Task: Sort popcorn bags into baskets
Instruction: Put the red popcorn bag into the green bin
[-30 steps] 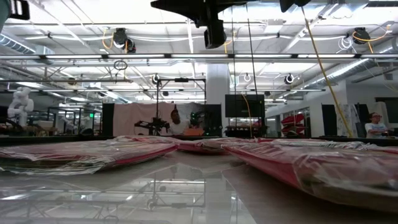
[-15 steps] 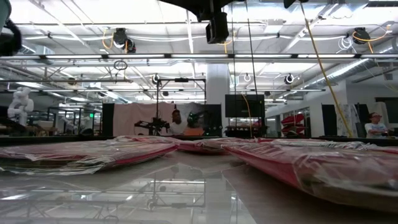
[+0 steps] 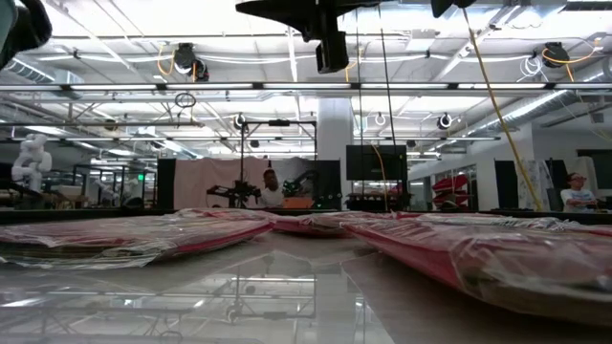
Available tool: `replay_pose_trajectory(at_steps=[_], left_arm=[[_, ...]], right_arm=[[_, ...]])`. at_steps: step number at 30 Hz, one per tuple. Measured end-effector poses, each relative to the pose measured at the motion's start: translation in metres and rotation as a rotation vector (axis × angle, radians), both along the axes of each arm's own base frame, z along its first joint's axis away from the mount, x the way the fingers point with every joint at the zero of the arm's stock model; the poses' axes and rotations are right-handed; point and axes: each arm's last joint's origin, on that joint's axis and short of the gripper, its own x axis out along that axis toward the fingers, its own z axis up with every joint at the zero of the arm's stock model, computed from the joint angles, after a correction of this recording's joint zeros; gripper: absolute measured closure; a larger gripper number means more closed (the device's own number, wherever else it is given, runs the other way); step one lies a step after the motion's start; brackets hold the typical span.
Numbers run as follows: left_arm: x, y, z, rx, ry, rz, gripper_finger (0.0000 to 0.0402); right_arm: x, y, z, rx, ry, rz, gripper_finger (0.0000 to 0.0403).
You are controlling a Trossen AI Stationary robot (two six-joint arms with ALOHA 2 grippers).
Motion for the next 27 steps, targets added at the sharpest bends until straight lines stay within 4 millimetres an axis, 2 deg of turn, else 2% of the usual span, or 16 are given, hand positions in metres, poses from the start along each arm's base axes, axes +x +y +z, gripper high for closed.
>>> replay_pose_trajectory(at_steps=[7, 15, 21, 27], left_arm=[[0.004, -0.018, -0.015, 0.048, 0.039, -0.003, 0.0393], [0.004, -0.024, -0.016, 0.022, 0.071, -0.071, 0.0333], [0.002, -0.024, -0.015, -0.006, 0.128, -0.136, 0.0285], [-0.006, -0.008, -0.001, -0.077, 0.183, -0.214, 0.0271]], right_arm=[[0.0, 0.0, 0.0, -0.012, -0.002, 0.002, 0.0198], [0.0, 0.0, 0.0, -0.012, -0.002, 0.003, 0.0198], [0.0, 0.0, 0.0, -0.007, -0.005, 0.002, 0.0198], [-0.002, -0.001, 0.011, 0.016, -0.061, -0.009, 0.0198]])
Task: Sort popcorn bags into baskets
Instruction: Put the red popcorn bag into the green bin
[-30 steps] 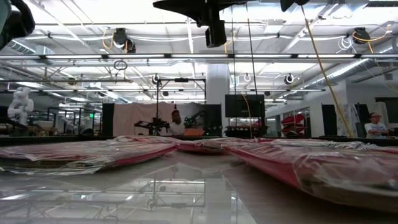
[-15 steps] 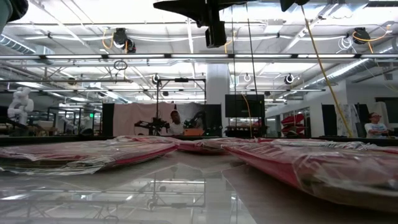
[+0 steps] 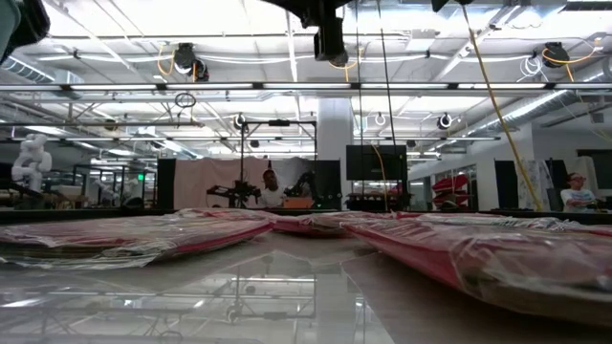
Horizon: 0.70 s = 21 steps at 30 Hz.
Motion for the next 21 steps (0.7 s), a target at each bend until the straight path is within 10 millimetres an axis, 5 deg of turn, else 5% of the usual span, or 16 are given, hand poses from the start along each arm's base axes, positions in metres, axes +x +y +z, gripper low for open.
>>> replay_pose_trajectory(at_steps=[7, 14, 21], left_arm=[[0.001, 0.034, 0.023, -0.013, -0.238, -0.003, 0.0271], [0.01, 0.068, 0.039, 0.055, -0.474, -0.014, 0.0271], [0.016, 0.095, 0.037, 0.208, -0.533, 0.056, 0.027]], right_arm=[[-0.018, -0.009, 0.013, -0.003, 0.12, -0.083, 0.0198], [-0.066, -0.019, 0.024, 0.033, 0.439, -0.174, 0.0198], [-0.111, -0.021, 0.024, 0.133, 0.726, -0.251, 0.0198]])
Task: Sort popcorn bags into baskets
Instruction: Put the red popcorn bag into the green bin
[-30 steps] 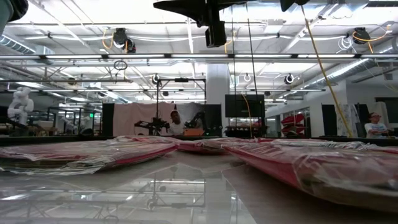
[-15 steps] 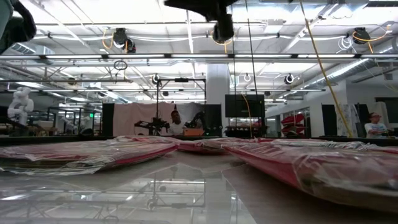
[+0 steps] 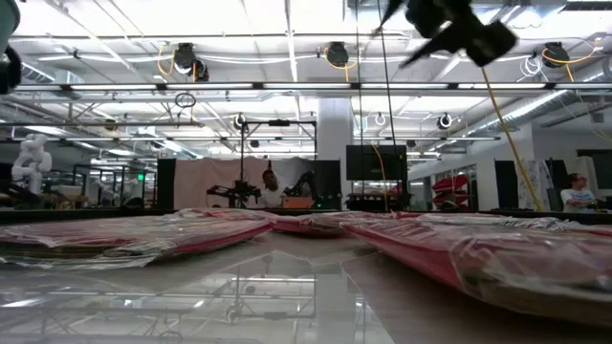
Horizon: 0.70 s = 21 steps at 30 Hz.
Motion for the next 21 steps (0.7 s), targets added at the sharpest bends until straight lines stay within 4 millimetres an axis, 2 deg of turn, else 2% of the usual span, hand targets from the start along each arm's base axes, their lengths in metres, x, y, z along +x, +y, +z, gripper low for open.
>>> replay_pose_trajectory(at_steps=[7, 12, 21], left_arm=[[0.006, 0.011, 0.001, 0.041, -0.036, 0.079, 0.027], [0.011, 0.016, 0.001, 0.063, -0.045, 0.128, 0.027], [0.024, 0.022, 0.005, 0.089, -0.097, 0.218, 0.027]], right_arm=[[-0.018, -0.002, -0.013, 0.004, 0.205, 0.071, 0.0198], [-0.027, -0.005, -0.031, 0.056, 0.331, 0.122, 0.0194], [-0.038, -0.023, -0.064, 0.101, 0.45, 0.174, 0.0155]])
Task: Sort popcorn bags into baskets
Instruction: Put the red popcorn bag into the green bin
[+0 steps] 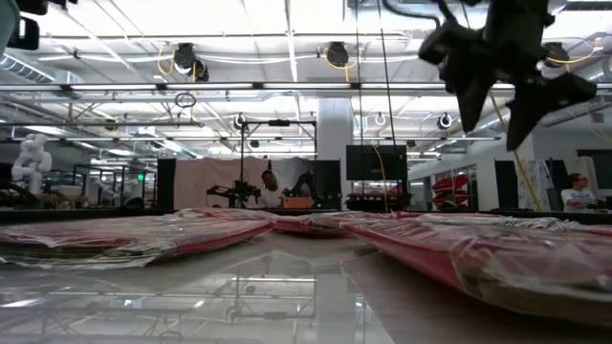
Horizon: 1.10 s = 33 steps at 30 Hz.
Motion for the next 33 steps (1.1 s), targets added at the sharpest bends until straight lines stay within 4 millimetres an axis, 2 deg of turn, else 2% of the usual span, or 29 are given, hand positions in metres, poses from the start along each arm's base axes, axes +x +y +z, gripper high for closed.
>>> replay_pose_trajectory(at_steps=[7, 13, 17, 24, 33], left_arm=[[0.019, 0.001, -0.002, 0.023, 0.009, 0.067, 0.027], [0.037, 0.004, -0.006, 0.02, 0.036, 0.109, 0.027], [0.047, 0.007, -0.009, 0.006, 0.057, 0.125, 0.027], [0.061, 0.014, -0.007, -0.026, 0.03, 0.146, 0.027], [0.068, 0.025, -0.008, -0.02, 0.019, 0.206, 0.027]], right_arm=[[-0.019, -0.014, -0.031, 0.018, 0.085, 0.032, 0.0127], [-0.037, -0.018, -0.063, 0.048, 0.095, 0.071, 0.0124], [-0.046, -0.02, -0.076, 0.047, 0.096, 0.061, 0.0124], [-0.051, -0.024, -0.074, -0.039, 0.058, 0.082, 0.0124], [-0.051, -0.029, -0.069, -0.153, 0.005, 0.114, 0.0124]])
